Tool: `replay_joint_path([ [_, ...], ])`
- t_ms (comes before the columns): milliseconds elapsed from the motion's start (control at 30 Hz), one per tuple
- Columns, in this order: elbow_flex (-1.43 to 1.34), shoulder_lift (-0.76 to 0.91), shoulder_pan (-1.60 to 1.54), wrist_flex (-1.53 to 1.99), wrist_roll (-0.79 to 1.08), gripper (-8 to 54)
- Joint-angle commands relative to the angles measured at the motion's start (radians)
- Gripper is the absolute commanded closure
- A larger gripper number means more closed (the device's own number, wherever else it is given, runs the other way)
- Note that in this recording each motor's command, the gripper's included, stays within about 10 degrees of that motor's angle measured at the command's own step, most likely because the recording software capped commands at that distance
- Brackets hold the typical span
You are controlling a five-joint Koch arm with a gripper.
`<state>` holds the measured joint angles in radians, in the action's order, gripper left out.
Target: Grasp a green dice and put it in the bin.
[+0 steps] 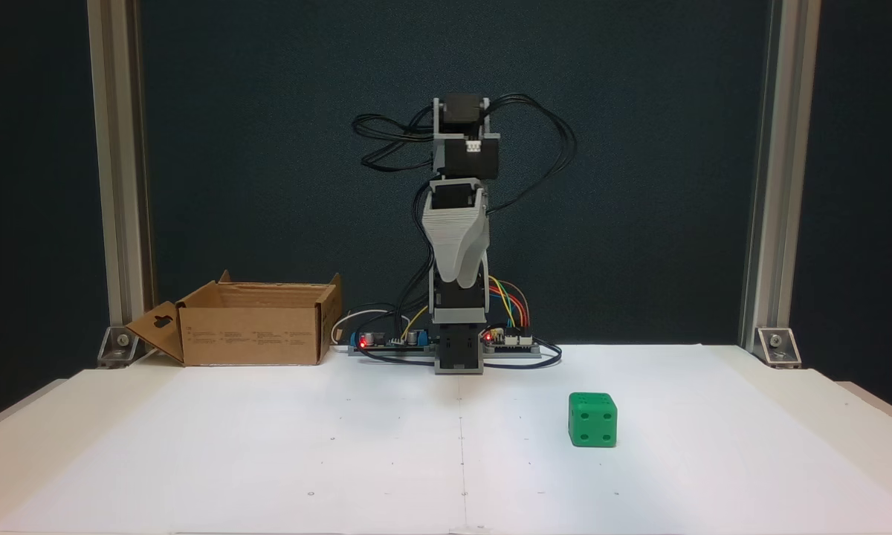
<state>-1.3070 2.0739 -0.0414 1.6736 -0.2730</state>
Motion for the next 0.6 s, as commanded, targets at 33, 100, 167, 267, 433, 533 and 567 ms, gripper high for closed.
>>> replay_joint_path([
  [33,0.081,-0.005,-0.021,0.038,-0.077,6.6],
  [100,0.103,-0.044,-0.034,0.038,-0.087,6.5],
  [167,0.121,-0.077,-0.035,0.038,-0.098,6.5],
  [267,0.179,-0.163,-0.063,0.037,-0.118,6.5],
  [433,0.285,-0.281,-0.169,0.037,-0.176,6.4],
  [533,0.314,-0.307,-0.258,0.037,-0.222,6.4],
  [567,0.324,-0.319,-0.288,0.037,-0.238,6.4],
])
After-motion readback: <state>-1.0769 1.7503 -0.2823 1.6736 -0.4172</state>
